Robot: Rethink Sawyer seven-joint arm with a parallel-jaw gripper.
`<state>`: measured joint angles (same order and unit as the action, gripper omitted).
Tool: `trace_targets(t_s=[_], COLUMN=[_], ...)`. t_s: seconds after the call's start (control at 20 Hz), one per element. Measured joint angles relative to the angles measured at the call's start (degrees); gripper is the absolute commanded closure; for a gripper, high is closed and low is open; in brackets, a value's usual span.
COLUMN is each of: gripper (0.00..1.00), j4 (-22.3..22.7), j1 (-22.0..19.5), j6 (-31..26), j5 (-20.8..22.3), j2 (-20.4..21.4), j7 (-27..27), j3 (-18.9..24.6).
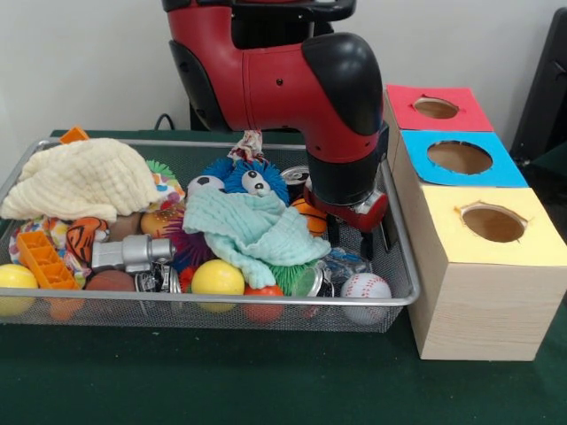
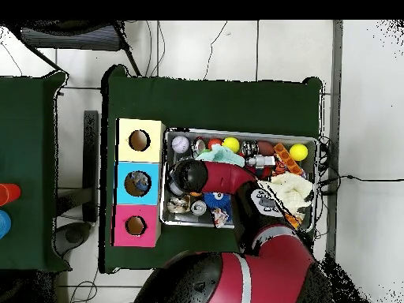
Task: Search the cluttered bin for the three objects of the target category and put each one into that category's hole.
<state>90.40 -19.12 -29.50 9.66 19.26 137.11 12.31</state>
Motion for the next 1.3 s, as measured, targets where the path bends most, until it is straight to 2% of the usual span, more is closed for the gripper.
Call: trace_targets(t_s=[0.75,1.3], gripper=[0.00,0.00], j4=[-0.25,0.01], j1=[0.01,4.22], j6=[-0.06,2.60], j5=[0.18,0.64], j2=[-0.10,1.41], j7=[0.00,0.00], j3=[-0.02,-3.65])
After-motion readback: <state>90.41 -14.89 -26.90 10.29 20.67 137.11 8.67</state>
